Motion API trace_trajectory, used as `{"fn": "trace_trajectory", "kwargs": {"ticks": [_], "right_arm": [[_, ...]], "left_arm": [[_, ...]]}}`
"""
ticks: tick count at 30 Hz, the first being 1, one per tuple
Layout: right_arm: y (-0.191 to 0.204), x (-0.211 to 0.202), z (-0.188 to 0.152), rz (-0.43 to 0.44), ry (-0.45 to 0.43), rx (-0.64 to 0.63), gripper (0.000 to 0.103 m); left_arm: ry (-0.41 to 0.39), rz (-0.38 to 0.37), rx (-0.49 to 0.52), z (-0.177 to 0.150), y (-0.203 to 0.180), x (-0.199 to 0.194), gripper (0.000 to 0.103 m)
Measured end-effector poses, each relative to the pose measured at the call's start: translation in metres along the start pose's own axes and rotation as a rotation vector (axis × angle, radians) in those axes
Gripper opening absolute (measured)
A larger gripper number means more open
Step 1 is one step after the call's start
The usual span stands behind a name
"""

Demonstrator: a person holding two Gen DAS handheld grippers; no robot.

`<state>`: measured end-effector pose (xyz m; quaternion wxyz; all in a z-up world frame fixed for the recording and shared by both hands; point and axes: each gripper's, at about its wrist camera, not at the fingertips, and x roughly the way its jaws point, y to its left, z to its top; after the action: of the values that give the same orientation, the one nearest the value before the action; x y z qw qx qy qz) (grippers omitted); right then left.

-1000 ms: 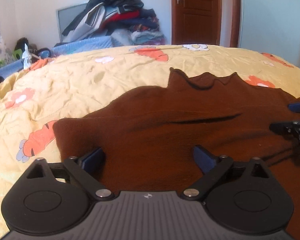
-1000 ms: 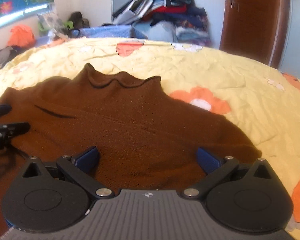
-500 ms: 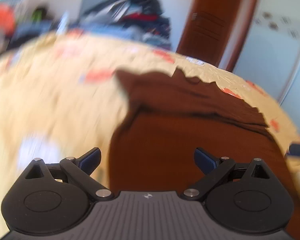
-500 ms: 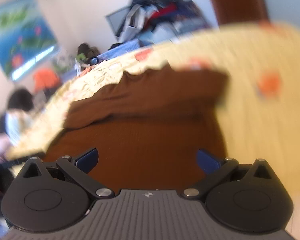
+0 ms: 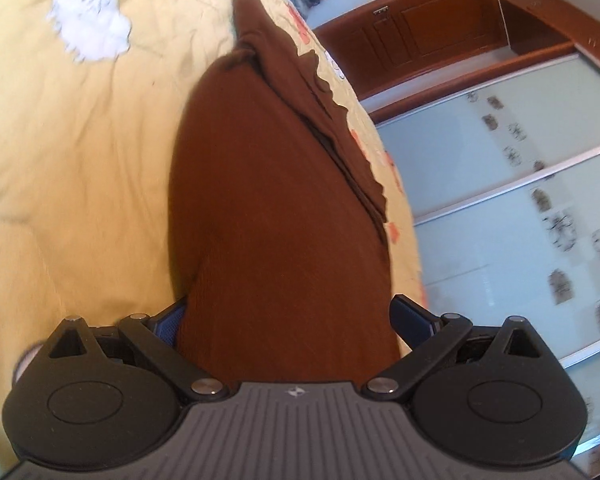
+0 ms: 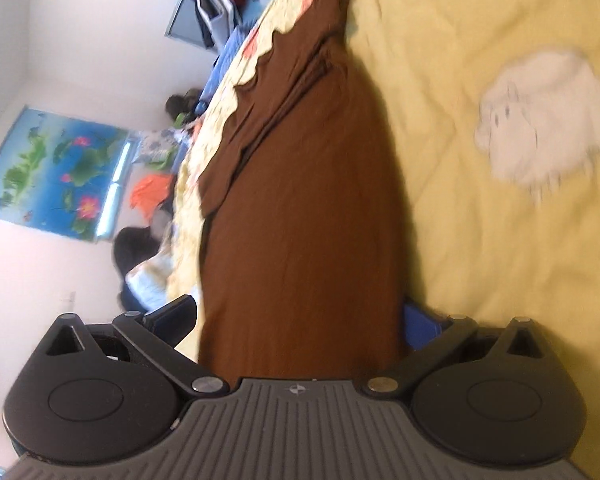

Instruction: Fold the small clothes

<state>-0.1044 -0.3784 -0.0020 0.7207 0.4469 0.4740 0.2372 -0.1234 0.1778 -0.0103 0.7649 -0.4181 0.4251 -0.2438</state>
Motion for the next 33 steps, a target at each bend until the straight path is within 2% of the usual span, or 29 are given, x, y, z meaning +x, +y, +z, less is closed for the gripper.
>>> {"fn": "trace_trajectory", "kwargs": {"ticks": [3,8,11,12,13,14,15,16,17,18,19,21,23,27,30,33], "right_arm": [[0.000,-0.002,-0.011,0.037,0.057,0.006,0.103],[0.017,0.002,-0.029,-0.009,0.117,-0.094,0.100],[0.019,0.004,-0.031,0.002,0.142,-0.089,0.089],[0.018,0.005,-0.032,0.001,0.146,-0.084,0.081],[0.015,0.004,-0.034,-0.002,0.146,-0.080,0.072],[0.012,0.003,-0.034,-0.002,0.144,-0.067,0.068],[0.008,0.001,-0.035,-0.002,0.140,-0.051,0.059],[0.003,0.001,-0.036,-0.007,0.134,-0.034,0.045],[-0.002,0.000,-0.037,-0.016,0.133,-0.016,0.038],[-0.007,0.001,-0.038,-0.026,0.132,-0.003,0.022],[-0.011,0.003,-0.039,-0.037,0.131,0.007,0.013],[-0.016,0.001,-0.041,-0.022,0.114,0.020,0.013],[-0.013,-0.001,-0.041,-0.010,0.089,0.002,0.013],[0.010,-0.003,-0.024,0.081,0.037,-0.038,0.013],[0.028,0.004,0.012,0.142,-0.007,-0.074,0.013],[0.042,0.016,0.062,0.207,-0.070,-0.100,0.013]], "left_arm": [[0.025,-0.031,-0.027,-0.004,0.004,-0.002,0.101],[0.050,-0.074,-0.063,-0.012,0.011,-0.007,0.101],[0.071,-0.073,-0.076,-0.015,0.010,-0.008,0.099],[0.079,-0.065,-0.077,-0.018,0.010,-0.009,0.093],[0.089,-0.048,-0.077,-0.020,0.010,-0.010,0.078],[0.099,-0.020,-0.074,-0.021,0.010,-0.008,0.070],[0.111,0.017,-0.074,-0.024,0.012,-0.007,0.052],[0.112,0.043,-0.082,-0.025,0.015,-0.007,0.032],[0.115,0.063,-0.099,-0.025,0.019,-0.007,0.026],[0.118,0.078,-0.116,-0.024,0.022,-0.007,0.014],[0.122,0.098,-0.126,-0.024,0.024,-0.007,0.006],[0.123,0.121,-0.105,-0.023,0.019,-0.008,0.005],[0.122,0.142,-0.038,-0.019,0.006,-0.010,0.005],[0.074,0.094,0.074,0.013,-0.025,-0.012,0.005],[0.027,0.072,0.166,0.054,-0.048,0.000,0.005],[-0.016,0.081,0.235,0.104,-0.067,0.030,0.005]]}}
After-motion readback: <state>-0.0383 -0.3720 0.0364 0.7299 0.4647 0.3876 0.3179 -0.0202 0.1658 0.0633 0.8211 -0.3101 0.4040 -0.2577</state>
